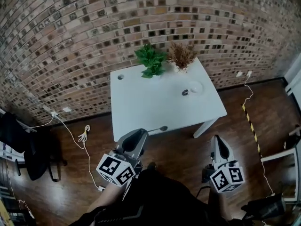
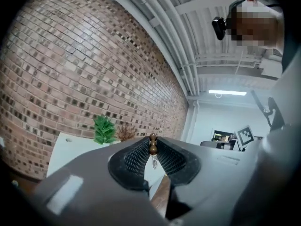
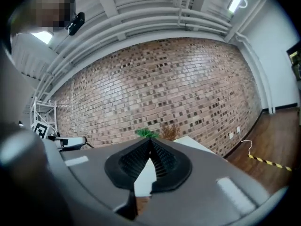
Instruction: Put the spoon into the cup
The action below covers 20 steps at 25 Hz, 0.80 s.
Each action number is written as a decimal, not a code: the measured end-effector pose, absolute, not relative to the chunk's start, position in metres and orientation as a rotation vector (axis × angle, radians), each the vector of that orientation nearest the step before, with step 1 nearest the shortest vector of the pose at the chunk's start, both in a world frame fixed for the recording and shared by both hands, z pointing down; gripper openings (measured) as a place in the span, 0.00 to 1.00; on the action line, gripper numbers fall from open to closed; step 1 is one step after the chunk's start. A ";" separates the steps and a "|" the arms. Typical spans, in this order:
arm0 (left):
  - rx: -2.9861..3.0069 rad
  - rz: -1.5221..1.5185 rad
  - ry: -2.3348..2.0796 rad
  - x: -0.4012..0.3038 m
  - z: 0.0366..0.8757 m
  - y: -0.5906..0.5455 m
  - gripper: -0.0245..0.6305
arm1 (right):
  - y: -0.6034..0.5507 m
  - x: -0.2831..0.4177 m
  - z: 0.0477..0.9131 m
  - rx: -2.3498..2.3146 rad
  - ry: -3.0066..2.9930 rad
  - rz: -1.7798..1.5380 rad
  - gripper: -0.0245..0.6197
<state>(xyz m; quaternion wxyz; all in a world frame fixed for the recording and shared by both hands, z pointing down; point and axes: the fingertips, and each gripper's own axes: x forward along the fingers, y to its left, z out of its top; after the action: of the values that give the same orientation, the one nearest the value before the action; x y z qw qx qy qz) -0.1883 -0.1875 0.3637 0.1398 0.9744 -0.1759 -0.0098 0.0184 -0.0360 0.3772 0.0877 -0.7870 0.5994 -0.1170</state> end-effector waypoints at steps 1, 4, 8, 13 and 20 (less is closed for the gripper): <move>2.822 -0.029 -0.498 -0.187 0.363 -0.201 0.10 | -0.050 0.020 0.376 -2.354 1.788 -0.345 0.05; 2.793 -0.049 -0.468 -0.183 0.366 -0.239 0.10 | -0.092 0.028 0.373 -2.408 1.817 -0.348 0.05; 2.807 -0.057 -0.386 -0.175 0.371 -0.271 0.10 | -0.124 0.037 0.363 -2.452 1.755 -0.330 0.05; 2.775 -0.065 -0.404 -0.153 0.380 -0.315 0.10 | -0.158 0.047 0.371 -2.462 1.792 -0.378 0.05; 2.750 -0.050 -0.457 -0.099 0.391 -0.327 0.10 | -0.181 0.105 0.381 -2.422 1.870 -0.409 0.05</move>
<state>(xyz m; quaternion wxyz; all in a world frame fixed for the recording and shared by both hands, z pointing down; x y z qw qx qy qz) -0.0989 -0.3269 0.3914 0.1758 0.9709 -0.1615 -0.0177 0.1047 -0.1813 0.3812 0.0273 -0.7842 0.6056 -0.1323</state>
